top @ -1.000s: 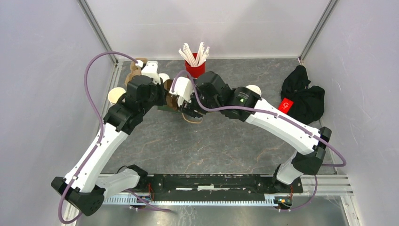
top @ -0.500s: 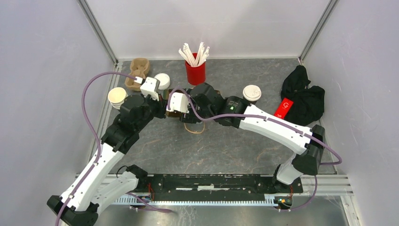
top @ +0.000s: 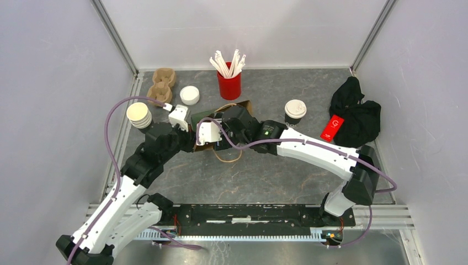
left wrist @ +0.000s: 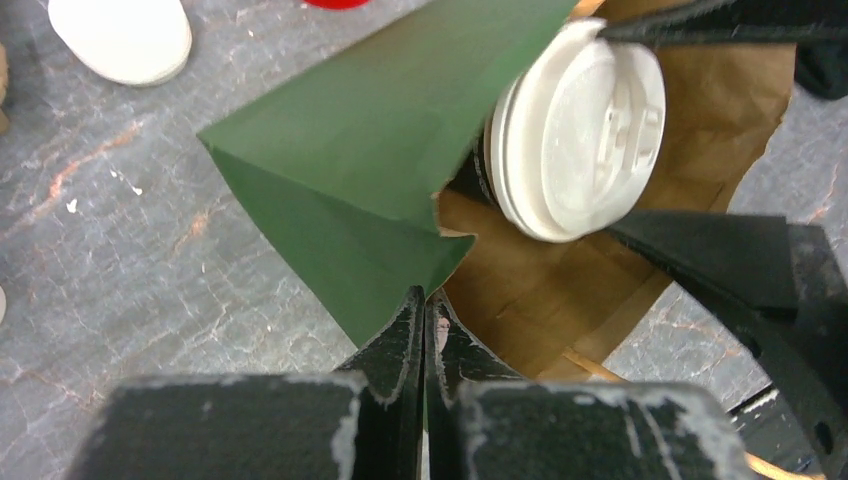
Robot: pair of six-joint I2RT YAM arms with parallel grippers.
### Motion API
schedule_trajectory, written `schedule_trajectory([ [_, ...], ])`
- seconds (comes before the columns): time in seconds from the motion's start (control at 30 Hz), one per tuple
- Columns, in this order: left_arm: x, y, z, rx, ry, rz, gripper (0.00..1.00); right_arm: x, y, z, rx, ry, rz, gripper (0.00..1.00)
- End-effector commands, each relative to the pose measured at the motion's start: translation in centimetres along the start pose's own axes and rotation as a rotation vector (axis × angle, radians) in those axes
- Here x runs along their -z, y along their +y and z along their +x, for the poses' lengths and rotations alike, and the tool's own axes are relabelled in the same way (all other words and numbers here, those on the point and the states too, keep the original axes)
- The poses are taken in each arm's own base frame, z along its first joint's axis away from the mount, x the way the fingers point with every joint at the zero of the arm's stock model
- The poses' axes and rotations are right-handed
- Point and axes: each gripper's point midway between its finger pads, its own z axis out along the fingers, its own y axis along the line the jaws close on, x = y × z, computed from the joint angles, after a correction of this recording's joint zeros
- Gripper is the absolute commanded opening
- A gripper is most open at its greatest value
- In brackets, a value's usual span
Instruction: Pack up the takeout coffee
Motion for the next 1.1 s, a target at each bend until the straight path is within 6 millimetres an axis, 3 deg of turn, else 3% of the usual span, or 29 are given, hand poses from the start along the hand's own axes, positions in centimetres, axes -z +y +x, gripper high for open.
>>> schedule_trajectory([
  [0.0,0.2,0.5,2.2,0.018,0.017,-0.009,0.02,-0.2,-2.4,-2.1,0.073,-0.057,0.055,0.47],
  [0.27,-0.2,1.5,3.0,0.048,0.018,-0.064,0.02,-1.4,-2.2,-1.9,0.123,-0.025,0.005,0.47],
  [0.57,1.2,1.9,0.6,0.159,-0.111,-0.108,0.02,-1.3,-1.3,-0.4,0.197,-0.011,0.010,0.46],
  [0.87,1.8,2.0,0.0,0.218,-0.182,-0.108,0.02,-0.4,0.0,-1.1,0.361,-0.064,-0.078,0.44],
  [1.07,1.6,1.3,0.5,0.232,-0.198,-0.055,0.02,-1.9,-0.5,-2.1,0.381,-0.060,-0.063,0.45],
])
